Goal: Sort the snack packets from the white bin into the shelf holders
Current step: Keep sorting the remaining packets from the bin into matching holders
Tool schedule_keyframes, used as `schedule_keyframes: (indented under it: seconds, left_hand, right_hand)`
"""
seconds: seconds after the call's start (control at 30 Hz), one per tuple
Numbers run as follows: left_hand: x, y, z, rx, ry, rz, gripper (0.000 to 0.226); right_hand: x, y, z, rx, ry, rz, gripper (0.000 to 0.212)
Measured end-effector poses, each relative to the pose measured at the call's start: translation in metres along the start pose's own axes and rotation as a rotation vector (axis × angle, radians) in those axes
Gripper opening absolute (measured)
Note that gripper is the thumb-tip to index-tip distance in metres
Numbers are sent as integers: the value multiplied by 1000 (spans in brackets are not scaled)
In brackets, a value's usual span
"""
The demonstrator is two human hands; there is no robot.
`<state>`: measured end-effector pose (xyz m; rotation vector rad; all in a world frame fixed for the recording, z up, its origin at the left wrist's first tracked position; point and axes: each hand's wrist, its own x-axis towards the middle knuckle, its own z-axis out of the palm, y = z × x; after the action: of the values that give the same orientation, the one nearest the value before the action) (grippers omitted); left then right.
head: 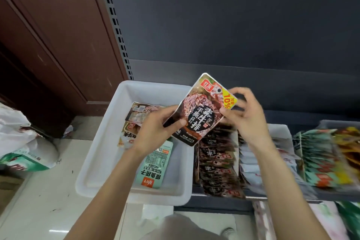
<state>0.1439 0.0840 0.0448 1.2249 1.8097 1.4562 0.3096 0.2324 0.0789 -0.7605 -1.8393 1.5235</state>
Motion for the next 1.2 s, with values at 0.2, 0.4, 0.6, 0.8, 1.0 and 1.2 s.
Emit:
schedule_keyframes:
  seconds: [0.2,0.4,0.6,0.8,1.0,1.2]
  left_hand:
    - [55,5,34,153,243,58,23]
    - [70,-27,69,743,-156,146,35]
    - [57,-34,77,794,-25,356,20]
    - [48,-36,81,760,-2,333,18]
    - [45,-35,83,748,31,317,16]
    - [41,-38,81,664,47,302,20]
  right_hand:
    - [7,-6,-63,-55,436,-167,36]
    - [27,-3,-89,-93,400,-187,35]
    - [43,14,-76,-351,207,-218,37]
    - [47,28,-57,-728,70,-375,23]
    - [46,49,-35,-1229,-194,-391,46]
    - [43,62,-19,-1435,-220,-430,30]
